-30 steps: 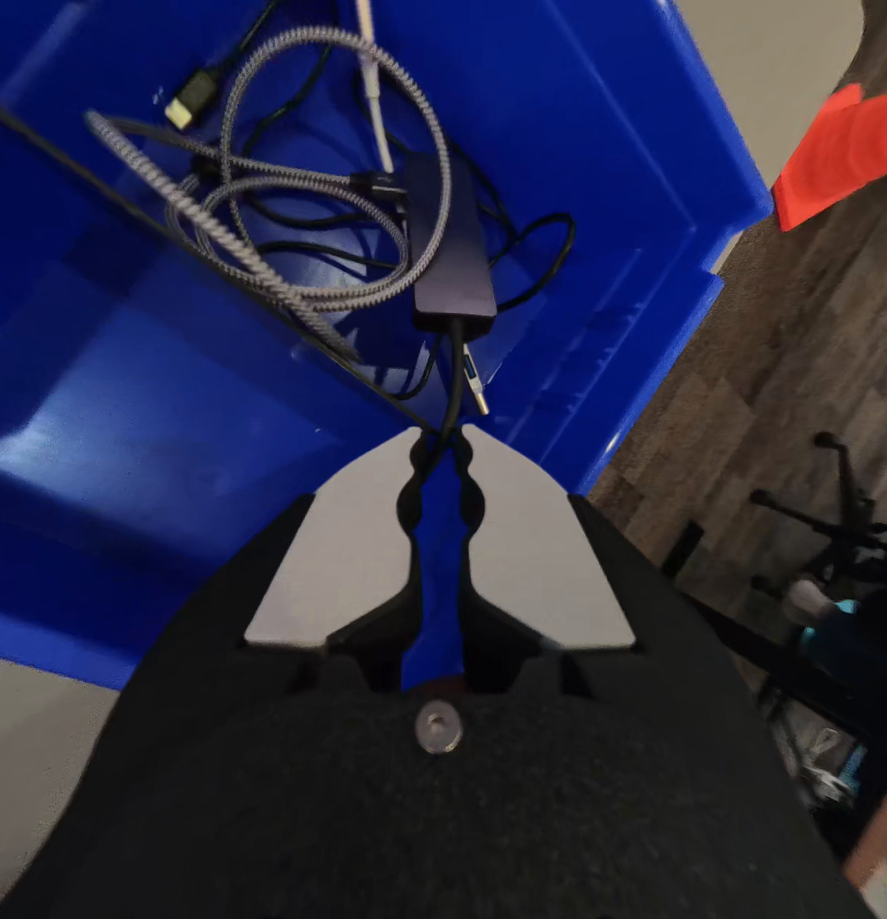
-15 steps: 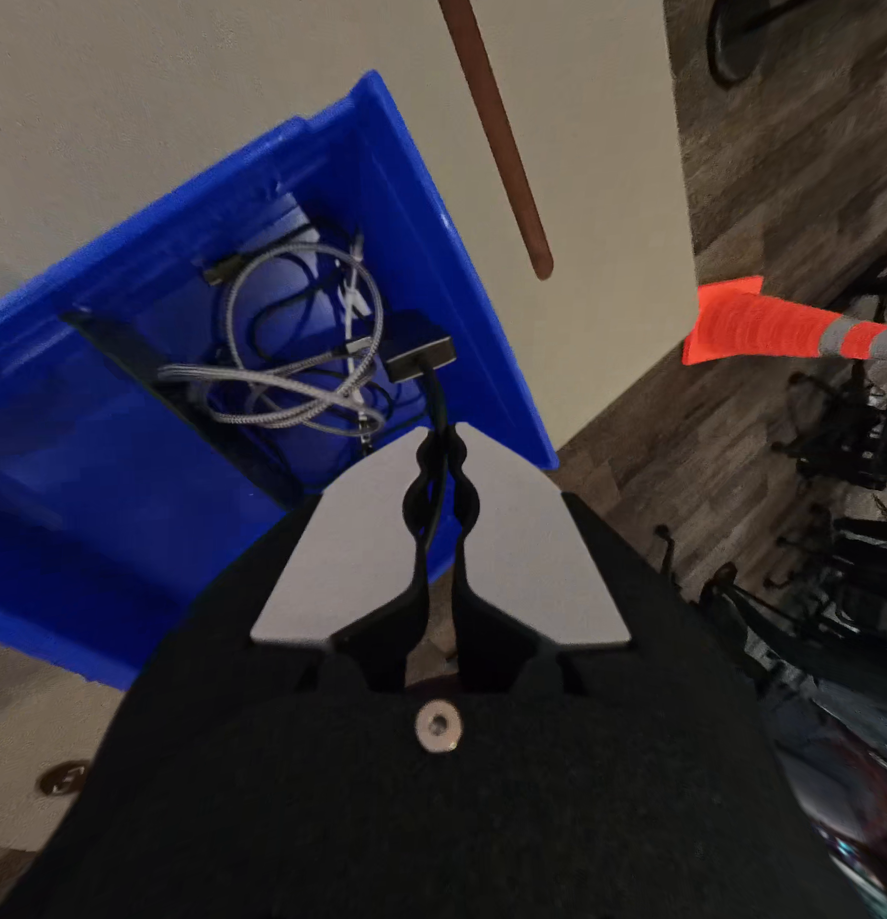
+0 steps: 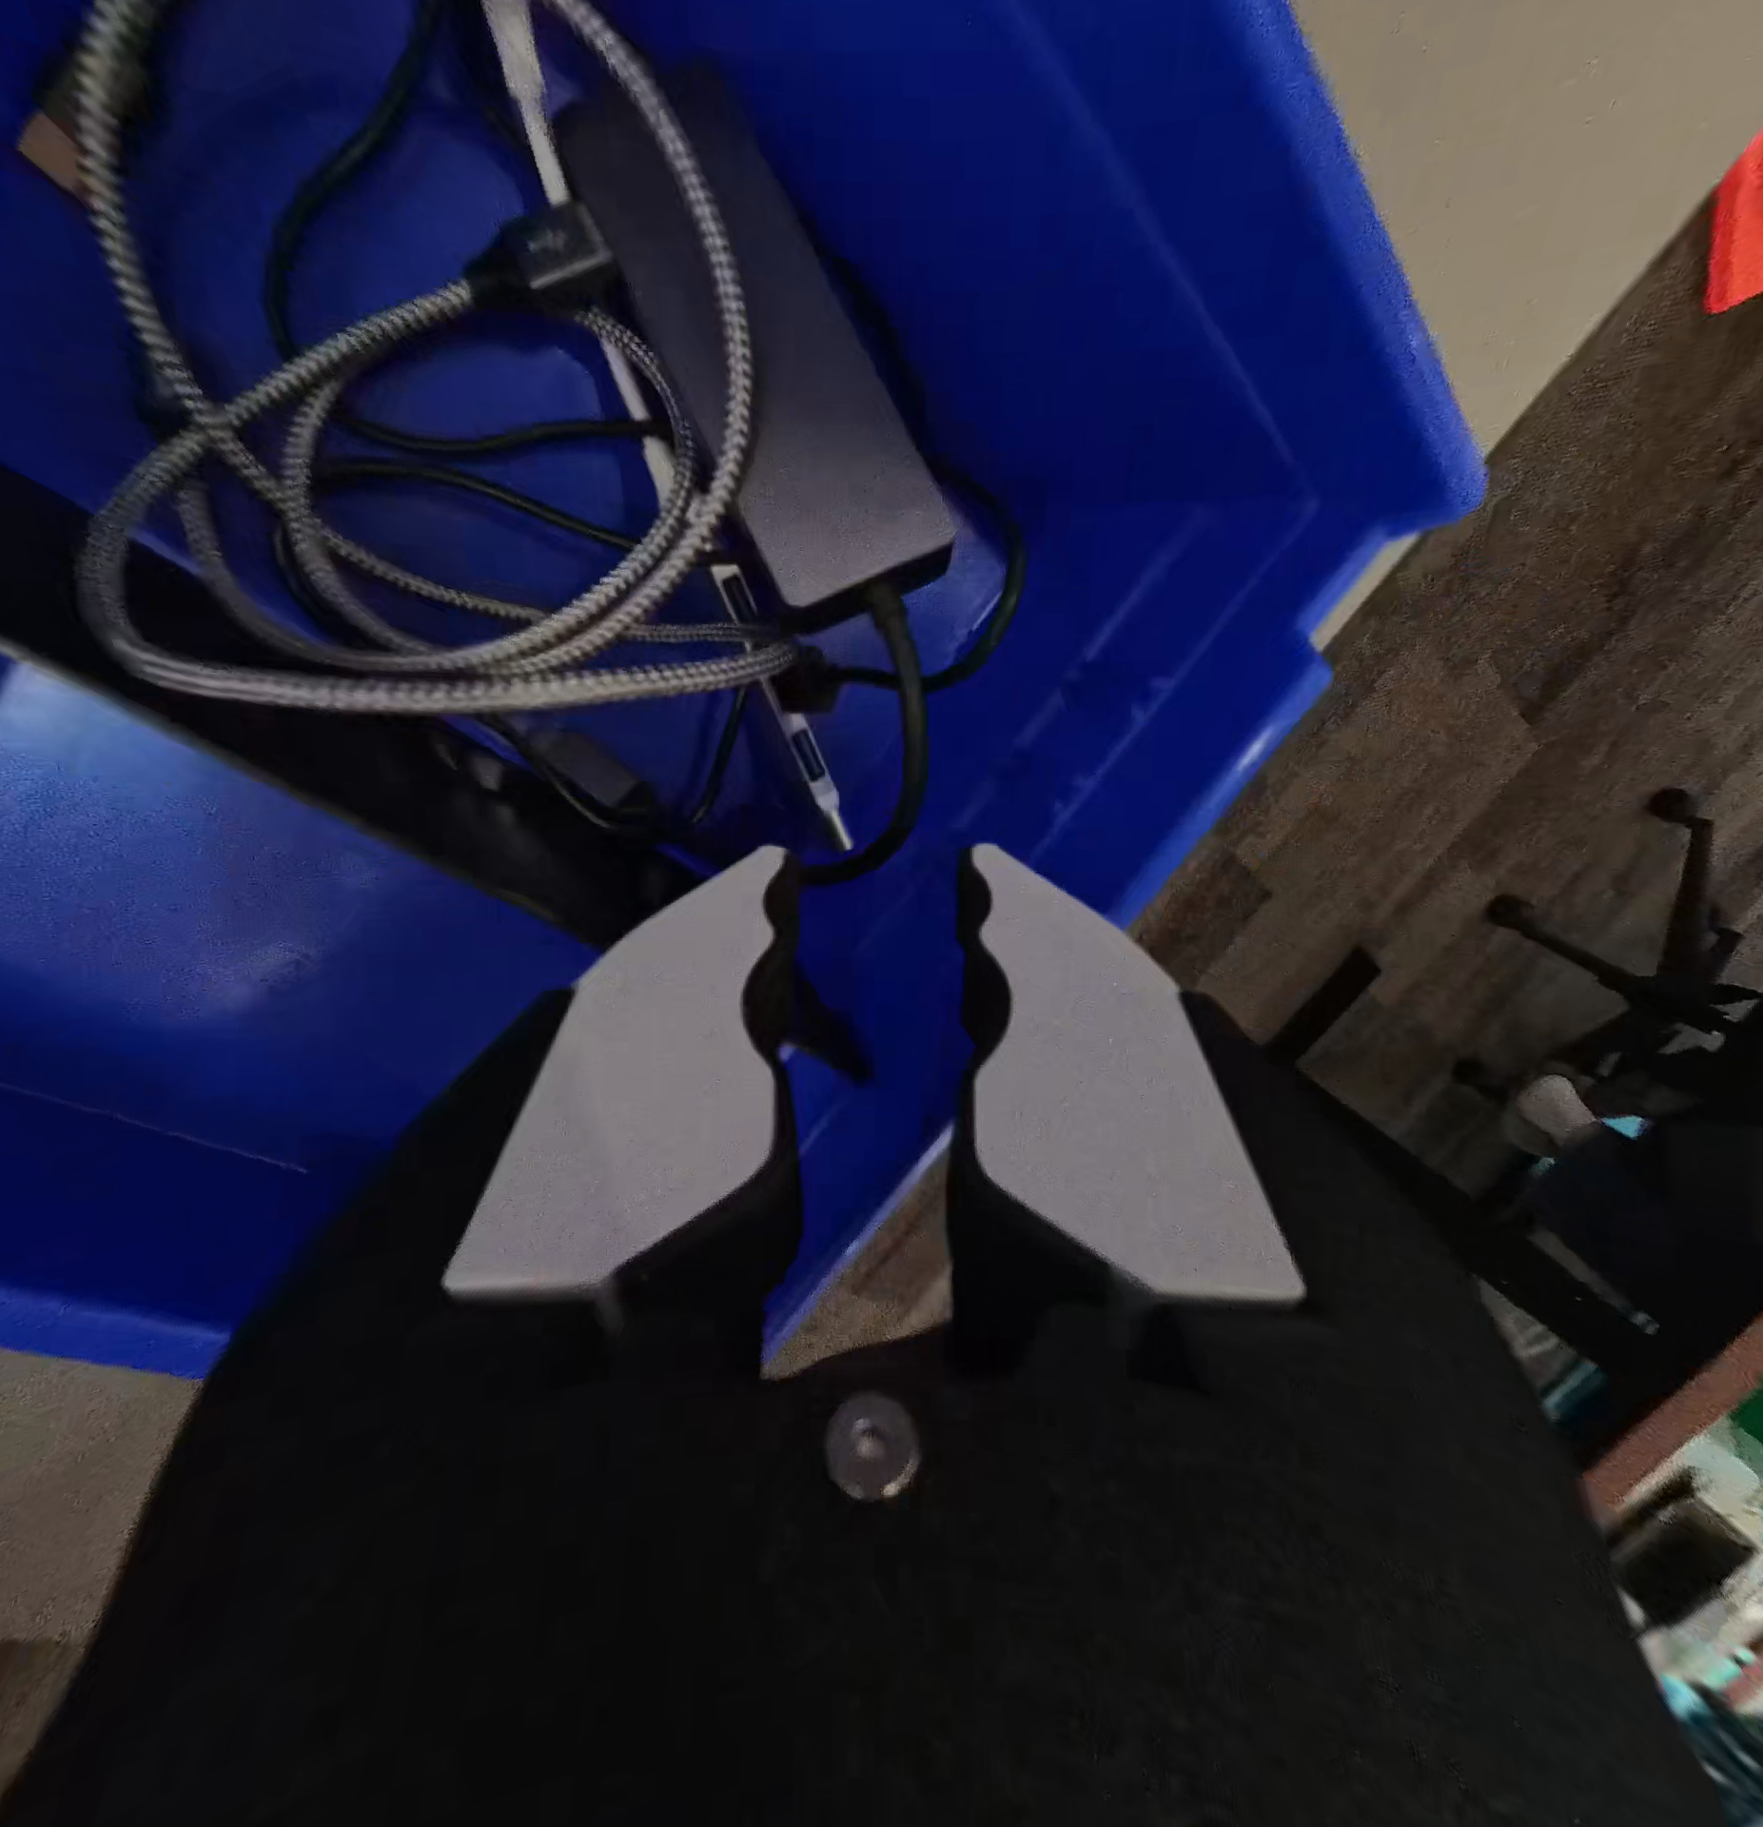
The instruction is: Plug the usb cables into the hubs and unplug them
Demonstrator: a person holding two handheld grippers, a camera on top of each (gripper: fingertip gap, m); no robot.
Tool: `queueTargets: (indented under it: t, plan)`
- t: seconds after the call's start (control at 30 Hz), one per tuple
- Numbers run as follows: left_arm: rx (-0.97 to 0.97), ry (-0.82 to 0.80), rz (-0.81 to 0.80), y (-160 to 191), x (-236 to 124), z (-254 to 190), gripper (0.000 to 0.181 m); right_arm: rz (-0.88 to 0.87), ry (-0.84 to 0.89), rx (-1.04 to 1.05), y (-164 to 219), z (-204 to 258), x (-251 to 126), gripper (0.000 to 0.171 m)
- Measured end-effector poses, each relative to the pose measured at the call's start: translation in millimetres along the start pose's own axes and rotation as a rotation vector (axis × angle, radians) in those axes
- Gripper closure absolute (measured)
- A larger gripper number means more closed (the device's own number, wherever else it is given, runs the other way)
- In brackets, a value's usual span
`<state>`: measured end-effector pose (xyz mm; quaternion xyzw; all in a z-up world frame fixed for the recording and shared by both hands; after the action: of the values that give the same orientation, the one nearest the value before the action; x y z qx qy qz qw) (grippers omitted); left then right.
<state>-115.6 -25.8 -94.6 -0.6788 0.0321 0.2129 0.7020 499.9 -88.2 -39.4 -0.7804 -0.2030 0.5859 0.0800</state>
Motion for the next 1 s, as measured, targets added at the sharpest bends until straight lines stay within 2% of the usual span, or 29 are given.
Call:
queueTargets:
  t: [0.1,0.17,0.23,0.3,0.4,0.5,0.63,0.77,1.0]
  plan:
    - [-0.075,-0.018,-0.054,-5,-8,11,0.147,-0.175,0.166,0.057,10,6,-48,0.125]
    - [-0.133,-0.057,-0.115,-12,-13,21,0.147,-0.366,0.274,0.131,15,29,-86,0.127]
    - [-0.177,-0.149,-0.183,-19,-17,33,0.147,-0.643,0.303,0.264,17,74,-115,0.126]
    - [-0.200,-0.239,-0.240,-24,-19,42,0.146,-0.910,0.219,0.422,18,137,-125,0.126]
    - [-0.196,-0.384,-0.259,-24,-19,49,0.145,-1.099,0.158,0.559,21,225,-114,0.120]
    - [-0.171,-0.500,-0.250,-23,-24,53,0.144,-1.104,0.222,0.538,17,282,-104,0.120]
    - [-0.206,-0.489,-0.234,-20,-27,54,0.144,-1.062,0.160,0.474,4,321,-94,0.119]
    - [-0.218,-0.459,-0.213,-15,-24,50,0.144,-1.035,0.073,0.503,1,335,-81,0.114]
    - [-0.189,-0.467,-0.184,-13,-21,47,0.144,-1.037,0.064,0.526,4,336,-81,0.117]
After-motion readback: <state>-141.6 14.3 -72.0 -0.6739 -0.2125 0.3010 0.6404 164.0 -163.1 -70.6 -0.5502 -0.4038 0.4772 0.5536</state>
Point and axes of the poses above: each gripper's, where its closed fingertips meet, x out along the fingers, y out of its underside, z = x × y across the jaws, the point moved 8 cm from there along -x, back along the fingers, and after that the axes turned 12 degrees about -z, right-handed, at the moved point
